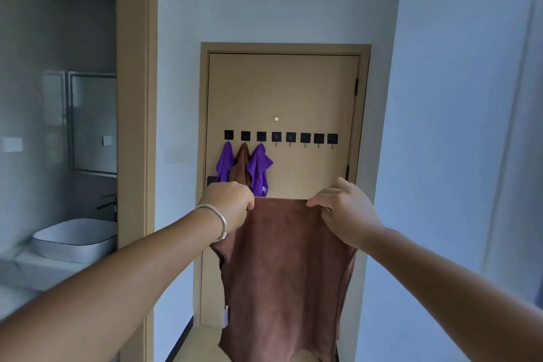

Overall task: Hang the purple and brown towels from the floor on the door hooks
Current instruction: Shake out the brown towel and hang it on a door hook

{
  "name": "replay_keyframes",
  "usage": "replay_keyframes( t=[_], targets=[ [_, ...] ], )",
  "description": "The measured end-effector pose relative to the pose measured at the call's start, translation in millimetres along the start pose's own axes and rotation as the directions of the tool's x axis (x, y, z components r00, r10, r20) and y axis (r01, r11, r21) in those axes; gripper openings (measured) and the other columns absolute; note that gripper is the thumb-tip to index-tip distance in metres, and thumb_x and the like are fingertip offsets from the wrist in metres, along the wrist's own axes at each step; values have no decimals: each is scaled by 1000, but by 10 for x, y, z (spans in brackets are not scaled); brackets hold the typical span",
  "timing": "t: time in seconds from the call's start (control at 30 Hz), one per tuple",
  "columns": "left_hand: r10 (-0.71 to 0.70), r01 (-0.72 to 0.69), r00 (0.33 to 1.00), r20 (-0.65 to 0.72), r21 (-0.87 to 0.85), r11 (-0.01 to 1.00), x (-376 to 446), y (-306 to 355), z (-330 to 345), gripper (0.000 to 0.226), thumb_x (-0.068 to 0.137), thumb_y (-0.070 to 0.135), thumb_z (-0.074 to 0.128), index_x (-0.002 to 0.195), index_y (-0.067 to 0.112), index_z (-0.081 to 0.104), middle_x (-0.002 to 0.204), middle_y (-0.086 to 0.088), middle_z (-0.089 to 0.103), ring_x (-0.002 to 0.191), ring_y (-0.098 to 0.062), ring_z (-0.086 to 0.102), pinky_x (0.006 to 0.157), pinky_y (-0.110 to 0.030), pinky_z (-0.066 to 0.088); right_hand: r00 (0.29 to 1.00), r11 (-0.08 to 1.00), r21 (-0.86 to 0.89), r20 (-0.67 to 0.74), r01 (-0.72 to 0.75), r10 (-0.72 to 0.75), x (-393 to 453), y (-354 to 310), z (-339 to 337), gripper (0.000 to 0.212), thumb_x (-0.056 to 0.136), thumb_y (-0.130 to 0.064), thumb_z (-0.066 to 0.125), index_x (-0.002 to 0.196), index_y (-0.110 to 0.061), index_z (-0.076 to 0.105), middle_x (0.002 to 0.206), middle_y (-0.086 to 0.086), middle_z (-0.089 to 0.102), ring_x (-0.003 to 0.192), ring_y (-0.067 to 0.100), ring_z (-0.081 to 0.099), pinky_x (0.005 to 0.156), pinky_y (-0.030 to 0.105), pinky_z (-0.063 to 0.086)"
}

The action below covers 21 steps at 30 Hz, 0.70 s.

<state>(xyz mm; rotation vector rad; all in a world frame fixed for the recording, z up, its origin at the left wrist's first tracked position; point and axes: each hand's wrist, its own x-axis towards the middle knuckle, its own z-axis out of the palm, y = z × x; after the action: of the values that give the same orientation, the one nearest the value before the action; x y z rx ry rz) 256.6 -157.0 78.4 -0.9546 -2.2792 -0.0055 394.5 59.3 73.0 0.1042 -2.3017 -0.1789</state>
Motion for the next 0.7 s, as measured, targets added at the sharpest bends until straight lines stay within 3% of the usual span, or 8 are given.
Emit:
replay_keyframes(
  t=[0.1,0.23,0.4,0.5,0.6,0.7],
  targets=[
    [-30,31,999,42,-16,999,425,-158,306,37,82,2,50,94,29,72,90,3,68,79,-21,63,59,-27,38,998,999,-23,41,-46,47,291,182,422,39,87,-1,52,105,-29,73,106,-15,70,81,6,37,65,21,35],
    [-72,76,996,47,-96,992,969,-326,734,35,86,3,50,94,27,73,91,-1,68,76,-21,61,63,-26,42,983,989,24,116,-143,140,694,471,941,43,88,-3,44,109,-30,70,114,-13,67,101,11,59,86,25,48],
    [-99,115,992,79,-239,964,1617,-532,1301,38,83,-2,48,96,25,71,97,4,63,83,-19,58,69,-24,39,973,980,14,124,-200,197,1202,857,1617,42,87,-6,43,109,-31,69,116,-12,66,103,13,61,88,28,49],
    [-118,138,990,80,-328,934,2008,-628,1680,32,78,-2,48,82,24,67,85,6,61,76,-16,57,63,-24,41,972,977,30,115,-212,207,1524,1190,2035,41,87,-6,44,107,-30,69,115,-11,67,104,15,61,88,30,50],
    [-118,118,993,23,-380,917,2430,-707,2038,14,77,11,52,75,25,49,70,5,56,63,-14,52,52,-23,38,973,974,80,113,-213,204,1868,1556,2429,37,84,-8,48,105,-29,70,111,-11,68,102,14,61,88,31,51],
    [-92,76,996,-21,-387,919,2910,-787,2371,16,82,33,56,84,28,41,65,7,53,55,-11,49,47,-25,36,971,970,110,122,-218,205,2217,1936,2812,33,80,-14,49,99,-31,70,103,-13,68,95,15,62,80,30,52]
  ],
)
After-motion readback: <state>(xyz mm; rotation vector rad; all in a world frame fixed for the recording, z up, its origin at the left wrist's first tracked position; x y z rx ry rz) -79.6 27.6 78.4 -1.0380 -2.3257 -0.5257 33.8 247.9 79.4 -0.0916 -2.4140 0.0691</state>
